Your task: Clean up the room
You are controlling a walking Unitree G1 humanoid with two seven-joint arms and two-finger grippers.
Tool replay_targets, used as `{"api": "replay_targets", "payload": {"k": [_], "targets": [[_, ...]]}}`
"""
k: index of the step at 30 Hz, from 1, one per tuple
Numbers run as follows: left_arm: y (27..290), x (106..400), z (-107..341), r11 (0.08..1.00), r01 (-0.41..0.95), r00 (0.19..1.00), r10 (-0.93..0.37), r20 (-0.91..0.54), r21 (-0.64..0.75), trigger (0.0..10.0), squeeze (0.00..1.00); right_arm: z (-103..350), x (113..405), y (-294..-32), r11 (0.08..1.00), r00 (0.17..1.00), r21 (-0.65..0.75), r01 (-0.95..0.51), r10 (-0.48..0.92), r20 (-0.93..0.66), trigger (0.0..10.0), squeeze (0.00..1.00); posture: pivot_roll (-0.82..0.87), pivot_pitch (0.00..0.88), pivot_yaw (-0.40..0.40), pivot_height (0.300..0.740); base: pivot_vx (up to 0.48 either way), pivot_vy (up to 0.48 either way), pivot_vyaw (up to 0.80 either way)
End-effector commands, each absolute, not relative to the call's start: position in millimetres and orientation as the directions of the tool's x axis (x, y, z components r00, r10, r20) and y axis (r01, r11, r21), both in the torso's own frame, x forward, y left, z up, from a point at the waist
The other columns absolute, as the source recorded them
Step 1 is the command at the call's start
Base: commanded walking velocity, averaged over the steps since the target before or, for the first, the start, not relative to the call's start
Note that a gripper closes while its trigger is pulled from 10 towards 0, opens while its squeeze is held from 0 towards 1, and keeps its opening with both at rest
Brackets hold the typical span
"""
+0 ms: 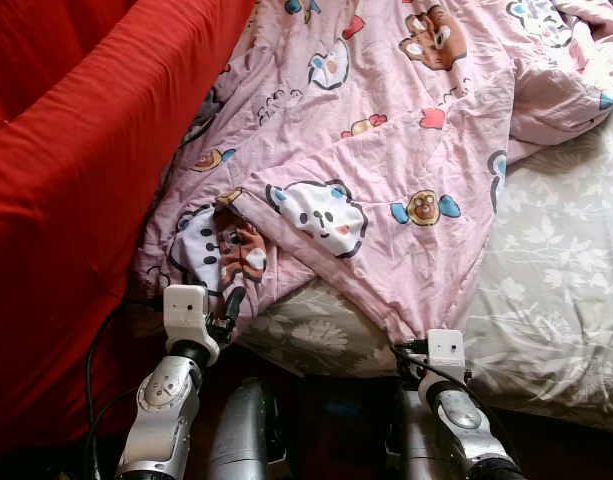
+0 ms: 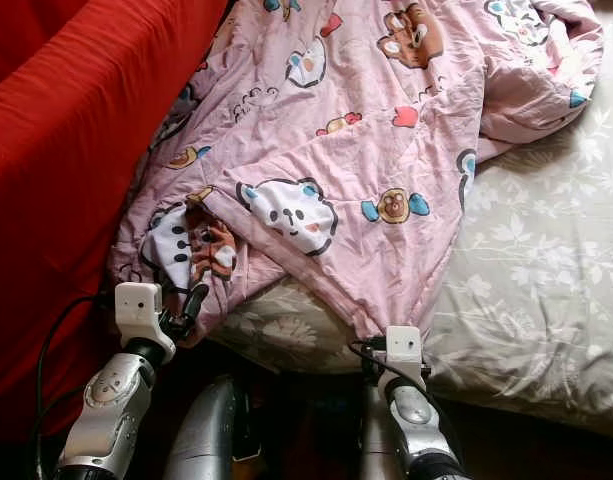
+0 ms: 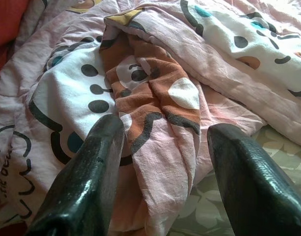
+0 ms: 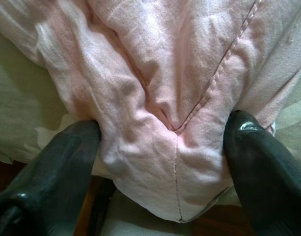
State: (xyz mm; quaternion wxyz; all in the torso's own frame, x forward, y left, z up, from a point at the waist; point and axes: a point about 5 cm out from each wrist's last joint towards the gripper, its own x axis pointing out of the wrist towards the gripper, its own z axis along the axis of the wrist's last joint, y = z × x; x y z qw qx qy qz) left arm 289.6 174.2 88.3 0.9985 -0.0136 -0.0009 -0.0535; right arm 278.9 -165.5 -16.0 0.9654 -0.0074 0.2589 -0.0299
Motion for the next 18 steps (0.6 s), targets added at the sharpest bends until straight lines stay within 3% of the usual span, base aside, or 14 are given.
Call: {"api": "replay_targets", "payload": {"k": [1,18], "targets": [[178.2,282.3,79.4,0.995,0.092,0.995,-0.093,-0.034,-0.032,10.0,0.0,-31.2,263.5,-162.9,0.998,0.82,-0.029,0.054,-0.061,-0.568,0.0,0.0,0.01,0.351,0.093,0.636,0.0,0.0,0.0],[174.2,280.9,76.4,0.995,0.09,0.995,-0.092,-0.044,-0.044,10.0,0.0,-39.6,254.2,-176.8,0.993,0.766,-0.096,0.07,-0.115,-0.632,0.0,0.0,0.0,0.359,0.075,0.636,0.0,0.0,0.0]]}}
